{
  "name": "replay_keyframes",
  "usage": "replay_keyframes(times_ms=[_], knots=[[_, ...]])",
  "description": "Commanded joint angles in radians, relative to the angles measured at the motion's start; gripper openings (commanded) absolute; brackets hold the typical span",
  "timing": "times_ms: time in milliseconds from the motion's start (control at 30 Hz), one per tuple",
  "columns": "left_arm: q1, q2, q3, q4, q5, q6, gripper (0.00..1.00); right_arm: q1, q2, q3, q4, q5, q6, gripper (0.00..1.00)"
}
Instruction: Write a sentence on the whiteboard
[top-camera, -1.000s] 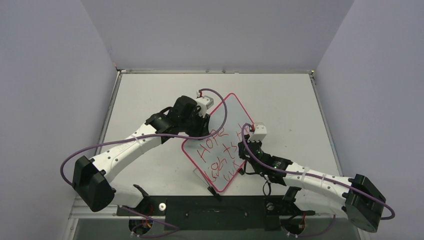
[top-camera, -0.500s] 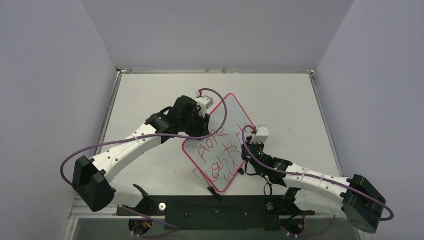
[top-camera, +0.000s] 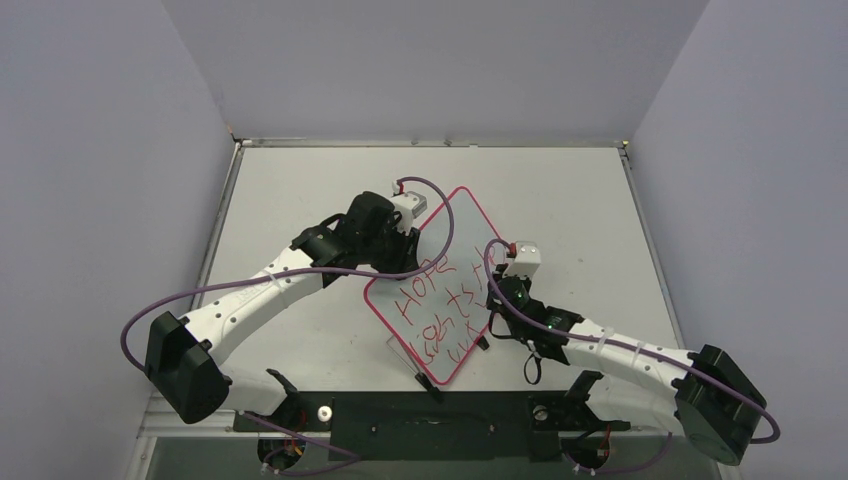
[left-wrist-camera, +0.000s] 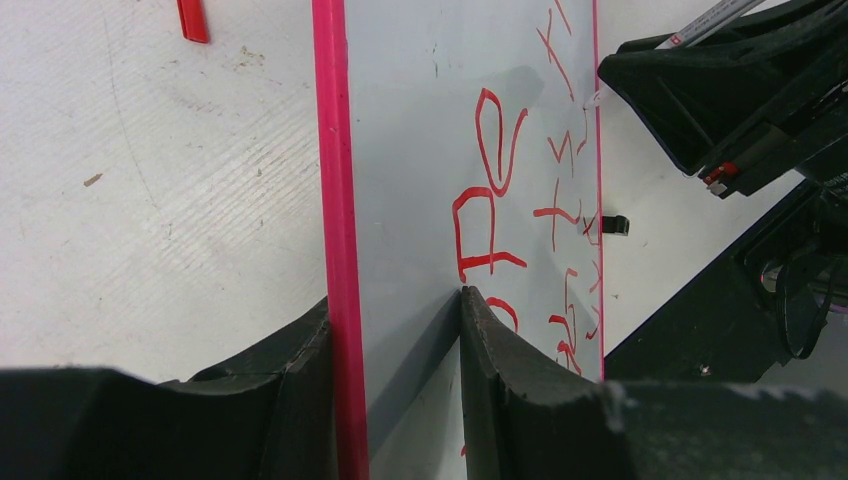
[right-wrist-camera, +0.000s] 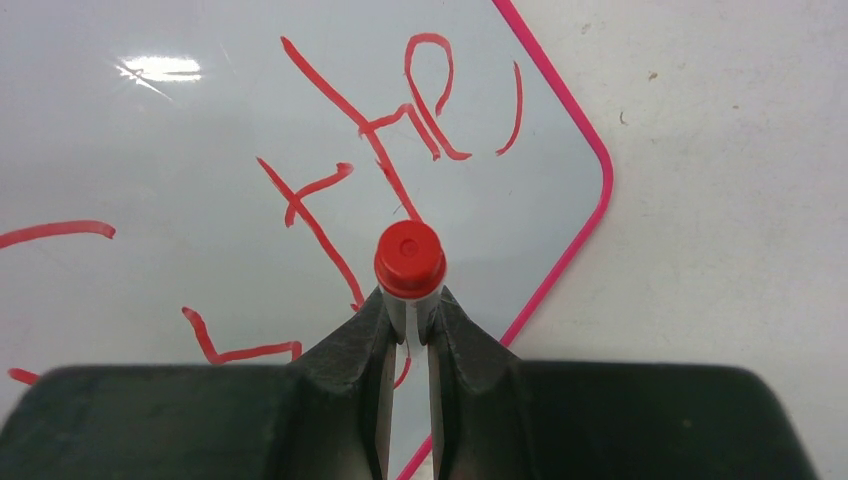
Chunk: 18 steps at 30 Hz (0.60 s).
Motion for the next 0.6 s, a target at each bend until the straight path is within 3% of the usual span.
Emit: replay_keyframes(times_ms=[0,567], knots=[[-0.003,0.015,-0.034,-0.118,-0.205,0.187,0.0,-0.02,0.015,0.058,0.069,-0.027,-0.021,0.0],[-0.003,0.013,-0.033,-0.118,-0.204,0.187,0.0,-0.039,0.049,0.067,0.089,-0.058,-0.026,0.0]])
